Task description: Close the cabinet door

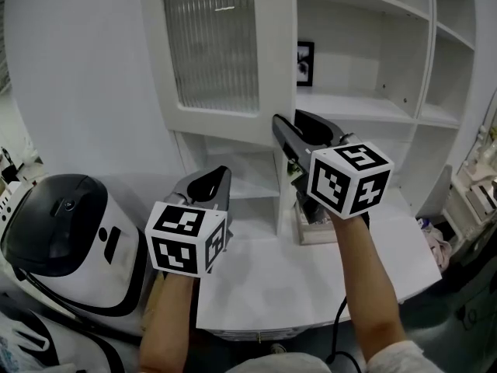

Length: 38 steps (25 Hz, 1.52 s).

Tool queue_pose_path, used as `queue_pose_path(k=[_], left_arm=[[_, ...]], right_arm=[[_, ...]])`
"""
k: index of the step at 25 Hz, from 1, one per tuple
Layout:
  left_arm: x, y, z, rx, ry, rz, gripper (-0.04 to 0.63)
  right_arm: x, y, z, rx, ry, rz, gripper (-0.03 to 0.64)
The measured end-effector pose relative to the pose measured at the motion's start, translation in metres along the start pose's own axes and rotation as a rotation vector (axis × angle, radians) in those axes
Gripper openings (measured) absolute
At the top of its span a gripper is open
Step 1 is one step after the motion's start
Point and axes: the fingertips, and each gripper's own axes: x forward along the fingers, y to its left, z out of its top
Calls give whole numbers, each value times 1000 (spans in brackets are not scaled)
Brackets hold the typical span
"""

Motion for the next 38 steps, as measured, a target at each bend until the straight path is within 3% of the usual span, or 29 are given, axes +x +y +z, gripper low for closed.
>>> queue_pose_path(k=[5,17,38], left_arm=[[14,-5,1,1,-5,-11,-3],[42,0,-4,3,-6,1,-3],[89,20,-9,-2,-13,-2,-3]], right_arm=[[4,-14,-2,-1,0,-24,175],[21,-44,-9,57,-8,-32,193],[57,-80,-18,51,-17,-41,192]])
